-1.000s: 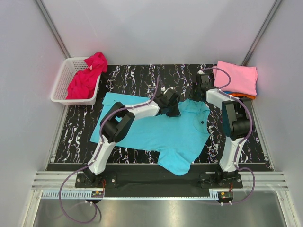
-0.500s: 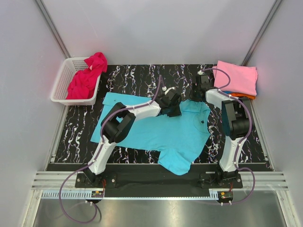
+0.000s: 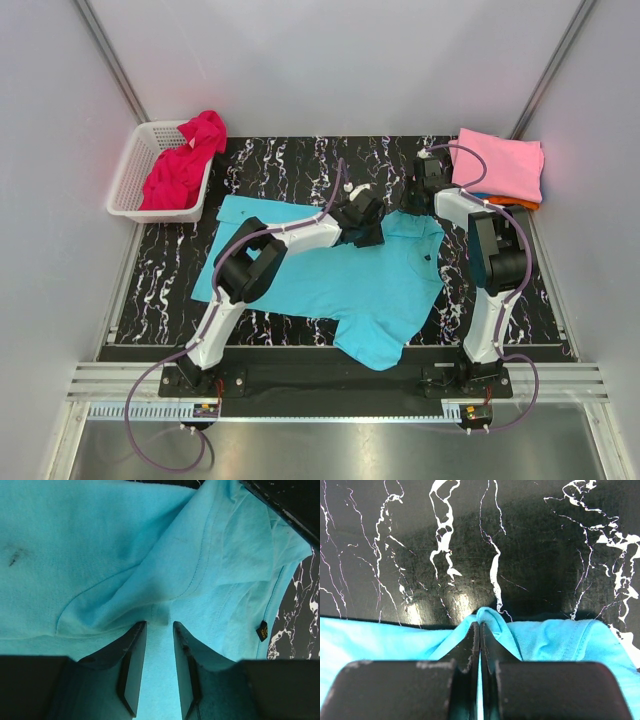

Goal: Fold and stack the t-shirts
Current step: Fold the tshirt

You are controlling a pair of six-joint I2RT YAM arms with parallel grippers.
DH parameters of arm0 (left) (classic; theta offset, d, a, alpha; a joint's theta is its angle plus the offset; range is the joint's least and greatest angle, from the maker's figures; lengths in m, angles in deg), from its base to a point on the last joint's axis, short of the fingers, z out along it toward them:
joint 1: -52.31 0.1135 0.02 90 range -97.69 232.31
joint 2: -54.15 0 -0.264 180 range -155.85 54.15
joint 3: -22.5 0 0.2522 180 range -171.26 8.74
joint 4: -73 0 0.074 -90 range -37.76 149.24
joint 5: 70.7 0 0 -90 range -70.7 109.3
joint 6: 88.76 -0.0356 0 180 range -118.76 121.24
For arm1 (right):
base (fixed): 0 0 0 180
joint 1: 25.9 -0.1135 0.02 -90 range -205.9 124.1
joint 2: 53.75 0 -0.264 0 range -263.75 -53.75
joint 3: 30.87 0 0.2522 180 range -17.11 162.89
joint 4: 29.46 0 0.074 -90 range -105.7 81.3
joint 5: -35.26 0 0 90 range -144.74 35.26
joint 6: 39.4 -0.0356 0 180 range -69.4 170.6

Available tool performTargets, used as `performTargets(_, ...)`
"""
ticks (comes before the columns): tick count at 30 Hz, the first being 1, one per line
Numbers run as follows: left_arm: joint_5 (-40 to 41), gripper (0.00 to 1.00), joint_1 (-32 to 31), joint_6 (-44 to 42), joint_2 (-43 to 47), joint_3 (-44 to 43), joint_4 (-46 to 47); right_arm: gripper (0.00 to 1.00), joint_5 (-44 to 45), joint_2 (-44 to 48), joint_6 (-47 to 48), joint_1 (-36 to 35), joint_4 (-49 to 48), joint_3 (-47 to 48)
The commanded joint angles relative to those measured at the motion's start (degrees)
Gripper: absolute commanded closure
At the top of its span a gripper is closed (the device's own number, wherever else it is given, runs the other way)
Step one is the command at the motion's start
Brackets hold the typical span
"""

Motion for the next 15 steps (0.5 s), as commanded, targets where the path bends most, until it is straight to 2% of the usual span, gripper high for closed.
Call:
performTargets(1,4.4,0.65,-0.1,-1.3,0.8,-2.2,-1.2,1.00,-0.2,-0.3,-0.2,0.4,-1.8,-0.1)
performTargets(15,5.7,0.64,-1.0,-3.3,-0.3,-6.0,-0.1,1.00,-1.5,-1.1,-0.4,0.4,-2.1,-0.2)
